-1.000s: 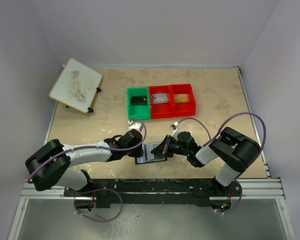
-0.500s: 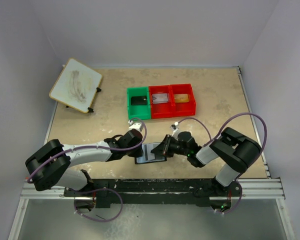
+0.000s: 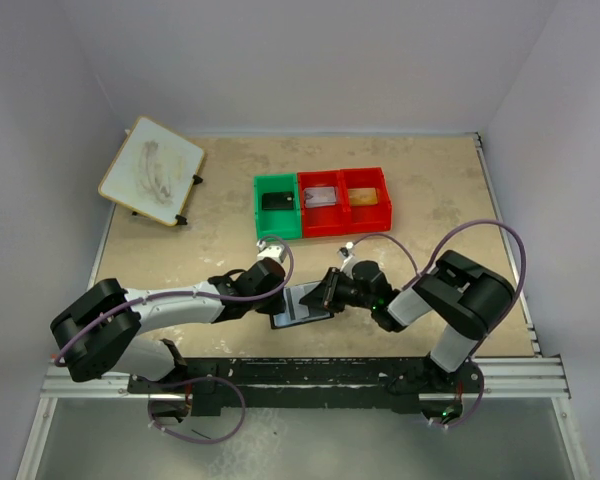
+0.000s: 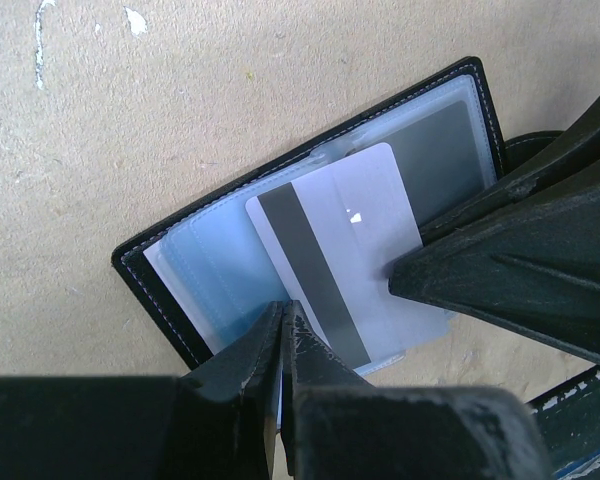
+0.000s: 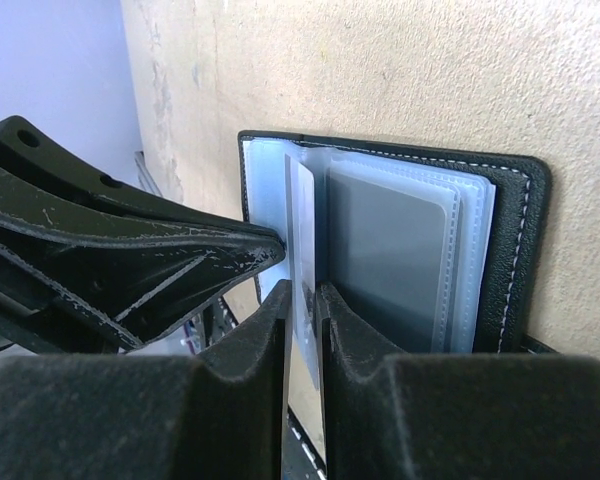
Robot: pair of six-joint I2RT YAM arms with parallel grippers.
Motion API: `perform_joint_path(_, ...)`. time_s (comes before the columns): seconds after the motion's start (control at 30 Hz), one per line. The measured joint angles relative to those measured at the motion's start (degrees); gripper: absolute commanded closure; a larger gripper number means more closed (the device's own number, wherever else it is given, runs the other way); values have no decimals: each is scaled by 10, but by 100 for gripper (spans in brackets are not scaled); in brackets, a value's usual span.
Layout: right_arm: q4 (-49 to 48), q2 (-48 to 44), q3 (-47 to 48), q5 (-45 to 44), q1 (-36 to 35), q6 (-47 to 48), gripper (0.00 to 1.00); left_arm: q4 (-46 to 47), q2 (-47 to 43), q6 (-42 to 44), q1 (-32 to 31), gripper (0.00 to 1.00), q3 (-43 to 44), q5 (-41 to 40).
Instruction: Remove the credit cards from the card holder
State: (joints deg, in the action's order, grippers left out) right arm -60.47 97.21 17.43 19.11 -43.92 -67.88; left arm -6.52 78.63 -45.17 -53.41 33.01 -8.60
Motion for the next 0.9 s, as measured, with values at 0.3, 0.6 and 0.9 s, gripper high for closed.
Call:
perform_joint_path(0.3, -3, 10, 8, 4, 0, 5, 80, 0, 0, 0, 0, 100, 0, 0)
perform_joint_path(0.6, 15, 9, 15, 3, 0, 18, 100, 0, 0, 0, 0, 100, 0, -2)
perform_joint_path(0.9, 37, -38, 7, -1, 0, 30, 100, -1, 0, 0, 0, 100, 0, -3)
